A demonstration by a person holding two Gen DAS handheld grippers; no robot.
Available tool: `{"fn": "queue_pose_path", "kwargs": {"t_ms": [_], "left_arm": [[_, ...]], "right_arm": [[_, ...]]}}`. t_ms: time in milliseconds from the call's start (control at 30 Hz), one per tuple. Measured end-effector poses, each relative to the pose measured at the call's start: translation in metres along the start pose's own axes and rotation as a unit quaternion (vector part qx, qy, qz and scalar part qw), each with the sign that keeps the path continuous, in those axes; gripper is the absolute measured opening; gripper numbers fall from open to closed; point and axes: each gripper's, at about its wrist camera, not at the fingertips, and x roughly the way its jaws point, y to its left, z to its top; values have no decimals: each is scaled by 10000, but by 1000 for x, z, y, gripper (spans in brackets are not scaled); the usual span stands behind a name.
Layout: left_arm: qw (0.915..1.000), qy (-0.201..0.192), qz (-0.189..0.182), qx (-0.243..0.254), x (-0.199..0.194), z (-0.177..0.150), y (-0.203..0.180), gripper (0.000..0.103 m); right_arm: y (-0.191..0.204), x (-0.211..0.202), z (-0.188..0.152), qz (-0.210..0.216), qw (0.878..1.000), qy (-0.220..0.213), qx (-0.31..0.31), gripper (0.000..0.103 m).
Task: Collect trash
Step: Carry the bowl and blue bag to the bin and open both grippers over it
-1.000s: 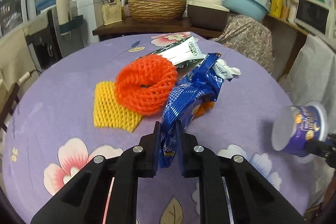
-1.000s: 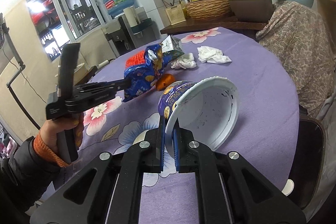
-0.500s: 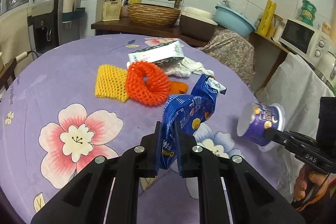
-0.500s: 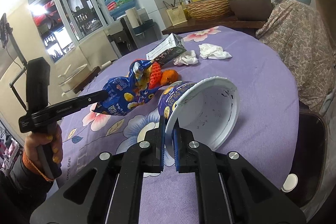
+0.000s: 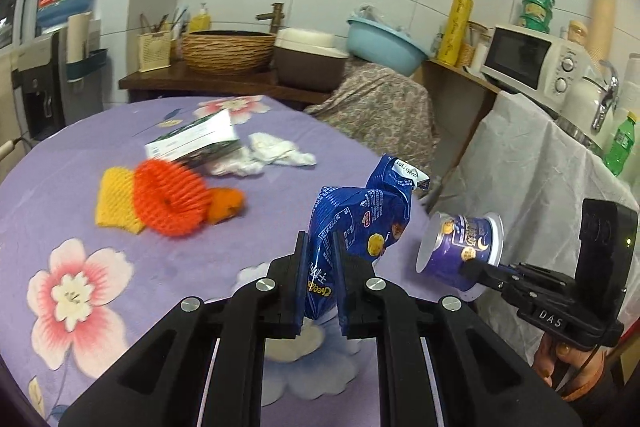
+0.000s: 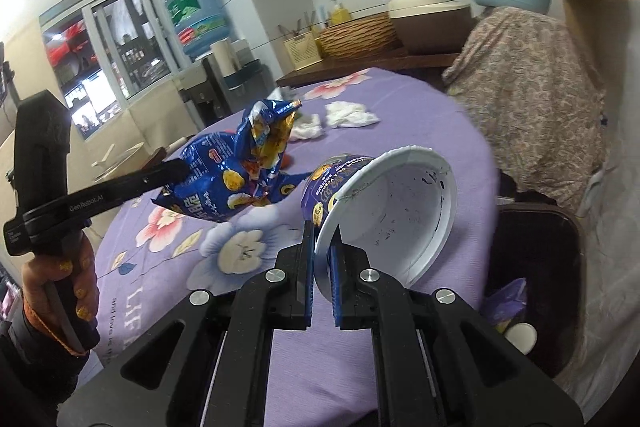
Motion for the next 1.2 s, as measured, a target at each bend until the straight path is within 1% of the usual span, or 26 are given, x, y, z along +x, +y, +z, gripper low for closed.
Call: {"fn": "queue_pose_path", "kwargs": {"t_ms": [100, 200, 300, 367, 533, 633, 733, 833, 900, 1000, 1033, 1067, 1133, 1200], "left_arm": [[9998, 42, -199, 48, 14, 5, -20, 12], [9990, 66, -399, 197, 27, 7, -47, 12], [9973, 124, -606, 402, 42, 8, -77, 12], [9961, 192, -705, 490, 50, 9, -90, 12], [9930, 482, -900, 592, 78, 6, -120, 12], [9912, 663, -921, 685, 96, 0, -137, 12], [9899, 813, -909, 722, 112, -6, -150, 12], [9889, 932, -930, 688, 123, -9, -160, 12], [9883, 973, -910, 737, 130, -12, -168, 12], [9874, 1047, -879, 793, 139, -15, -176, 12], [9872, 1075, -866, 802, 142, -17, -177, 12], [9869, 1100, -864, 809, 144, -19, -178, 12], [9862, 1152, -834, 846, 150, -22, -181, 12], [9857, 1192, -800, 884, 155, -25, -184, 12]], "right_arm": [[-22, -14, -1, -251, 9996, -93, 111, 8], [-49, -29, -2, -601, 9978, -174, 233, 8], [-80, -39, -6, -931, 9946, -150, 422, 8], [-104, -39, -12, -1171, 9915, -51, 563, 8], [-147, -14, -34, -1364, 9855, 346, 953, 8], [-167, 7, -47, -1486, 9810, 576, 1105, 8], [-187, 27, -61, -1512, 9760, 793, 1355, 8], [-205, 43, -73, -1443, 9717, 950, 1609, 8], [-215, 52, -78, -1429, 9697, 981, 1720, 8], [-221, 62, -84, -1635, 9648, 1078, 1757, 15], [-221, 63, -86, -1639, 9638, 1087, 1800, 24], [-222, 62, -88, -1604, 9635, 1079, 1852, 35], [-219, 55, -91, -1581, 9649, 938, 1876, 48], [-215, 48, -92, -1668, 9647, 883, 1838, 49]]}}
